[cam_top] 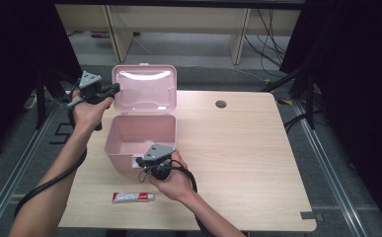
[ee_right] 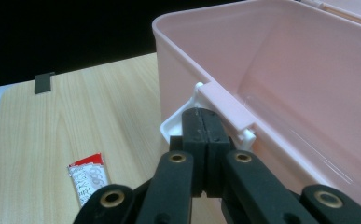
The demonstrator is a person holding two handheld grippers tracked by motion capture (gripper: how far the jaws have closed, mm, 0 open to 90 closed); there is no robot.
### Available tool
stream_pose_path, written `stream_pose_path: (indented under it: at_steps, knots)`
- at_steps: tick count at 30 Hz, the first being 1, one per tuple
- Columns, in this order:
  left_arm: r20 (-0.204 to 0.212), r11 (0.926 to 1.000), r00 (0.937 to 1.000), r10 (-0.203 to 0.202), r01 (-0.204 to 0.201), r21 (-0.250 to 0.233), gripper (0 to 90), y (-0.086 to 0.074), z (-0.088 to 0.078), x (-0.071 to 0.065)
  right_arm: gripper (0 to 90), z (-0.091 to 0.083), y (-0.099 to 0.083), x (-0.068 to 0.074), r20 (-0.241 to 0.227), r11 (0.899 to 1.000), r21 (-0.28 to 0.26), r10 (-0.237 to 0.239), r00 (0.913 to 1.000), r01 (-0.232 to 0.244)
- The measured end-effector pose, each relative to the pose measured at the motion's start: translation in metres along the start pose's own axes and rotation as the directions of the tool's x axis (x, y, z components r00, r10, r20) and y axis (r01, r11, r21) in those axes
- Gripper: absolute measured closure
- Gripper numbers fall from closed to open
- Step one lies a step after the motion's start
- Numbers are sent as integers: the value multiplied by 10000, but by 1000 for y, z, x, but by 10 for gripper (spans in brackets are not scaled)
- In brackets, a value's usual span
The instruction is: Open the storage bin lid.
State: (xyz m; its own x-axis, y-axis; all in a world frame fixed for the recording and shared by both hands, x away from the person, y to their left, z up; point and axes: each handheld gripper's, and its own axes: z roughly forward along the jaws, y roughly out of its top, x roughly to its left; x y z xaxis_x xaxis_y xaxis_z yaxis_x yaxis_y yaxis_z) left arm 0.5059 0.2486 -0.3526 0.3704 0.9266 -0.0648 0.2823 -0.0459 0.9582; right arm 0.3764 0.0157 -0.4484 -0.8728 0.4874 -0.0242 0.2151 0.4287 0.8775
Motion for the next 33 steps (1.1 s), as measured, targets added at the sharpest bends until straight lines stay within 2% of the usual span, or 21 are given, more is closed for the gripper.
stream_pose_path:
  at_steps: [9, 15, 17, 19, 22, 25, 27, 30, 33]
  knots:
    - [317, 9993, 9989, 358, -361, 79, 855, -9, -28, 0, 900, -1, 1, -1, -111, 9999, 158, 44, 9999, -42]
    - [772, 9989, 9960, 445, -452, 81, 827, -18, -49, -5, 900, 0, 1, -1, -119, 10000, 46, 59, 9999, -59]
    - [921, 9986, 9944, 518, -528, 85, 816, -22, -57, -7, 900, 0, 1, -2, -142, 9999, 74, -108, 9998, 109]
    - [1057, 9985, 9929, 538, -549, 73, 807, -26, -64, -9, 900, 0, 0, -1, -143, 10000, 78, 48, 9999, -47]
    - [1286, 9989, 9906, 459, -465, 13, 796, -33, -77, -11, 900, 0, 0, -1, -117, 10000, 81, 26, 9999, -25]
    - [1618, 9982, 9850, 591, -606, 44, 769, -41, -91, -14, 900, 0, 0, -1, -179, 9999, 106, 116, 9998, -114]
    - [1925, 9980, 9793, 621, -639, 32, 741, -48, -99, -16, 900, 0, 1, -2, -200, 9999, 71, -78, 9998, 79]
    - [2108, 9960, 9740, 827, -877, 142, 698, -62, -111, -16, 900, 0, 0, -1, -179, 9999, 69, 82, 9998, -81]
    - [2350, 9962, 9689, 771, -842, 203, 643, -75, -121, -16, 900, 0, 0, -1, -184, 9999, 79, 89, 9998, -87]
